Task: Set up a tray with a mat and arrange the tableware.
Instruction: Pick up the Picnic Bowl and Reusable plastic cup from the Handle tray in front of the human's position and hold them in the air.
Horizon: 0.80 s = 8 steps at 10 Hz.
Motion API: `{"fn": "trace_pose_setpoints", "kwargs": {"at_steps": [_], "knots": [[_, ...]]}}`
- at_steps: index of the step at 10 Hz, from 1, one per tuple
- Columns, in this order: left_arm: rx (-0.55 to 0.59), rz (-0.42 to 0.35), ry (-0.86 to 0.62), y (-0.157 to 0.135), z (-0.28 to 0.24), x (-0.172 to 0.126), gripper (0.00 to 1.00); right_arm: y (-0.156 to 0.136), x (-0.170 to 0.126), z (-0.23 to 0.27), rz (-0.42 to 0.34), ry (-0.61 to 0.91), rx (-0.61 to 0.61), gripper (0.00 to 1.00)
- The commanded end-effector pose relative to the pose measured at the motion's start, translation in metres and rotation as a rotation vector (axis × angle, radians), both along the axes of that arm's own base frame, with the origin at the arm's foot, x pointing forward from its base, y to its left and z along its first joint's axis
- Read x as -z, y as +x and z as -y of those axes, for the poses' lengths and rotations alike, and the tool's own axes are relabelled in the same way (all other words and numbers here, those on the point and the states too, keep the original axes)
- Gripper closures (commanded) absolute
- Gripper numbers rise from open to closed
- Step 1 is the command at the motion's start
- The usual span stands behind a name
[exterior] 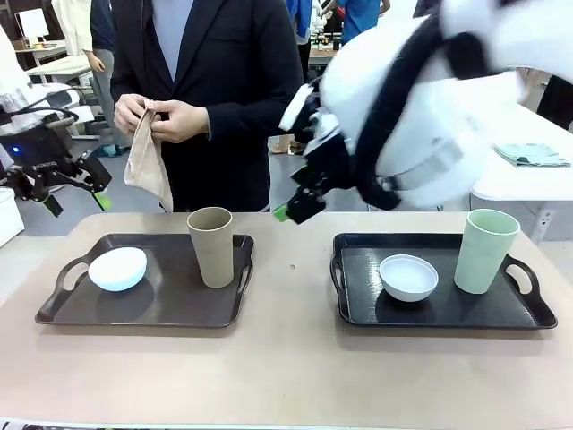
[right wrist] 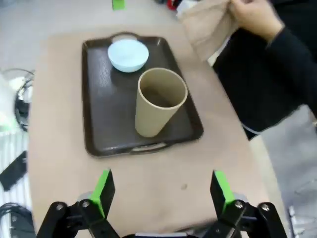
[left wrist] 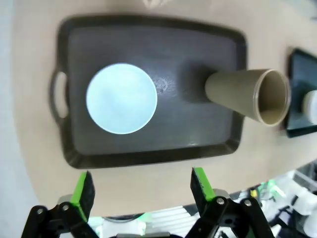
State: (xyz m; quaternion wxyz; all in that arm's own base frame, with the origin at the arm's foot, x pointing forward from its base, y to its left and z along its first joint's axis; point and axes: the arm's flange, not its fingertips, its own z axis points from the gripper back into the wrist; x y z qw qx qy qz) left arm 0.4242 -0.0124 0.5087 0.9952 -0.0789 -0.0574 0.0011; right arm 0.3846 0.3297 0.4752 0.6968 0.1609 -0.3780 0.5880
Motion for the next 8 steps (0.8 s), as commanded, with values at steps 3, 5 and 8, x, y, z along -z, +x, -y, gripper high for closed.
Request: {"fn": "trace_pose_setpoints", "kwargs": {"at_steps": [3, 5, 8], "knots": [[-0.003, -0.02, -0.084, 0.004, -0.019, 0.009, 0.0, 0.079, 0.059, -0.029, -0.422, 0.129, -0.293, 0.0], [-0.022, -0.024, -0.019, 0.003, -0.017, 0.009, 0.0, 0.072, 0.077, -0.034, -0.279, 0.063, -0.197, 0.0], [-0.022, -0.024, -0.019, 0.003, -0.017, 0.009, 0.0, 0.072, 0.077, -0.034, -0.279, 0.063, -0.197, 0.0]]}}
